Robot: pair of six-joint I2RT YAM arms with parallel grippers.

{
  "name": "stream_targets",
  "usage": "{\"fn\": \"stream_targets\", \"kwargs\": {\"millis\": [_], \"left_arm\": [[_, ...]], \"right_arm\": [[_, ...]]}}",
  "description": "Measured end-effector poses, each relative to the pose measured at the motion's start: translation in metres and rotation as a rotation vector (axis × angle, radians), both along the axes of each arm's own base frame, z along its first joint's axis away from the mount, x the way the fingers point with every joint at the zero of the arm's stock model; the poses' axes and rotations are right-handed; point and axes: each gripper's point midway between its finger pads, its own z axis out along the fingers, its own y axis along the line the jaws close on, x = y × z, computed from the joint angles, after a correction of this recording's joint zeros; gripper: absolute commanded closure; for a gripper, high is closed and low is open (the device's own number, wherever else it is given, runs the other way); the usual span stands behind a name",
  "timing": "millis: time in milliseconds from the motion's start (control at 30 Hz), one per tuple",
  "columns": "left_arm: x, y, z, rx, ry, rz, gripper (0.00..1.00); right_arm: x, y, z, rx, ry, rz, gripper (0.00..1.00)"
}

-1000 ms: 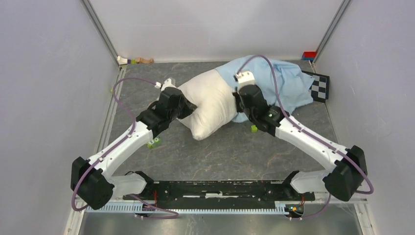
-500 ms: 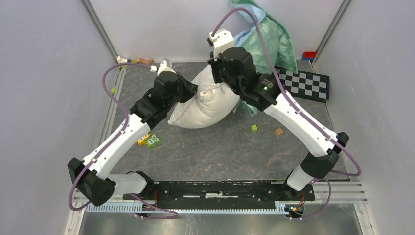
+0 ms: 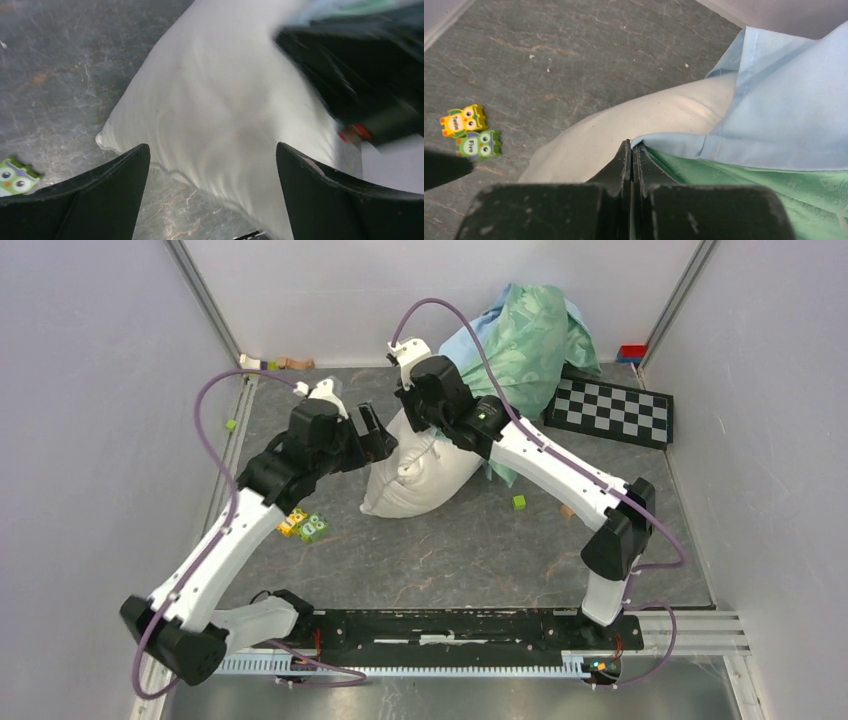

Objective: Put the pillow into the pillowcase

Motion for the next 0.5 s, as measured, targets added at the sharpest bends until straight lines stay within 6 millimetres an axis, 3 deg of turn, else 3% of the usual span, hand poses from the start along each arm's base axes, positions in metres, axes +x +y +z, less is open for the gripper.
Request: {"fn": "stream_targets", "kwargs": {"millis": [133,267,333,400,433,500], "left_arm": [[-0.033,0.01,0.049,-0.01,-0.15,-0.075,0.0],[-0.058,0.0,0.073,-0.016,-0.232,-0.188,0.0],[-0.06,-0.01,0.069,0.007,-0.231,-0.228,0.0],[-0.051,-0.021,0.051,0.053,-0.193,-0.247,0.0],[-0.041,-0.024,0.039,0.083,-0.171,-0.233,0.05],[-0.019,-0.025,0.013,0.151,-0.128,-0.177,0.28]], "right_arm": [[0.008,0.011,0.005,0.039,-0.009,0.01,1.0],[0.017,0.022,0.012,0.07,-0.023,0.015,1.0],[0.02,0.024,0.014,0.082,-0.028,0.014,1.0],[0.021,0.026,0.013,0.091,-0.026,0.013,1.0],[0.021,0.026,0.013,0.094,-0.023,0.011,1.0],[0.02,0.027,0.014,0.099,-0.02,0.008,1.0]]}}
